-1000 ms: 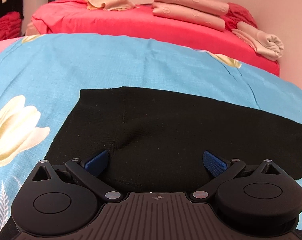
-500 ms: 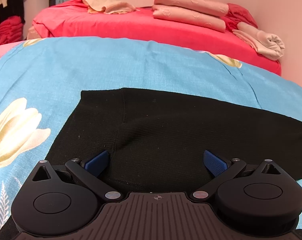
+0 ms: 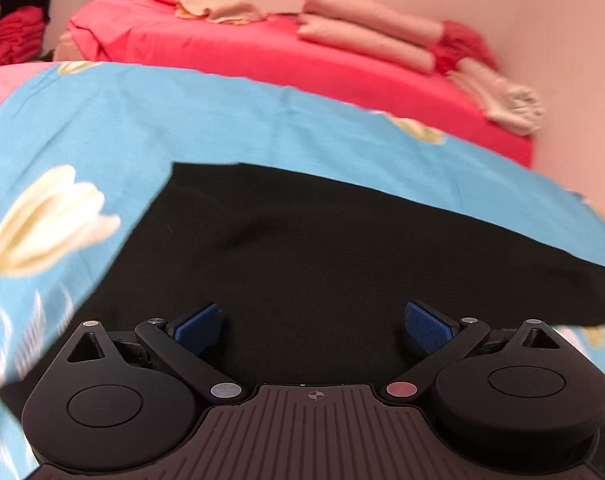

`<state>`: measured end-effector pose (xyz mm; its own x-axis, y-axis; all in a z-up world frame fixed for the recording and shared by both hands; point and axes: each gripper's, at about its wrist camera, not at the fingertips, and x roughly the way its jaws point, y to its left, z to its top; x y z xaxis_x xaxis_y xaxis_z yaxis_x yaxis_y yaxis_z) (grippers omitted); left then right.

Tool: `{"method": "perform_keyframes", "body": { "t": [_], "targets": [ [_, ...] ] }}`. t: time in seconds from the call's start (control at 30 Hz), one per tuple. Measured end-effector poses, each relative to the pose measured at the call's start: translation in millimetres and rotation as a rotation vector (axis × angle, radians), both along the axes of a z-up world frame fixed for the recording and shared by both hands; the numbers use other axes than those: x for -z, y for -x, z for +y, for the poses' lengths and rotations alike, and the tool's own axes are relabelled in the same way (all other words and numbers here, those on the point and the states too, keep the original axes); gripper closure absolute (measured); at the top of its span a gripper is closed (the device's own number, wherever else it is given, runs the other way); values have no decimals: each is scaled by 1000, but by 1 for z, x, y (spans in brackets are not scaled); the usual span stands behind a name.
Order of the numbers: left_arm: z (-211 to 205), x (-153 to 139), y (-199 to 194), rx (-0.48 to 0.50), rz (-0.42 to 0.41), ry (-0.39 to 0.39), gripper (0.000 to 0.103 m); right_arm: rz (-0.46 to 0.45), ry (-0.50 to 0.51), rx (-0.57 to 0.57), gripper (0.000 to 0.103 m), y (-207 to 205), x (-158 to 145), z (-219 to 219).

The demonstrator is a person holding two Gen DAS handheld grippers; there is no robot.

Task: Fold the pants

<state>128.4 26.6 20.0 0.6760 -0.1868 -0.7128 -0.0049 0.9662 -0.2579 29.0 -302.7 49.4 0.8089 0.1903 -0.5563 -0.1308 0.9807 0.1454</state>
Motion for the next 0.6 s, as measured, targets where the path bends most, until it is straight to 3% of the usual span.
{"method": "perform_keyframes", "body": {
  "t": [0.1,0.17,0.23,0.3,0.33,0.4,0.47,0.53,0.6],
  "targets": [
    [-15,7,25,63,-9,-8,0,50,-15,-144,40,36,16,36],
    [-25,23,29,94,16,-60,0,133,18,-160,45,45,37,43],
    [-37,32,37,126,-46,-172,0,184,69,-20,79,50,50,30],
    [-39,31,39,119,-56,-189,0,164,-8,130,76,71,43,-1],
    [-37,31,38,118,-51,-179,0,135,-23,246,70,80,37,-16],
    [-34,32,36,115,-52,-153,0,50,-3,368,61,101,22,-29],
    [-36,32,36,113,-53,-158,0,-9,23,280,55,122,10,-15],
    [-41,33,36,111,-56,-170,0,-23,89,65,34,138,8,19],
    [-42,33,35,110,-55,-164,0,-9,155,-119,33,146,15,57]
  ]
}}
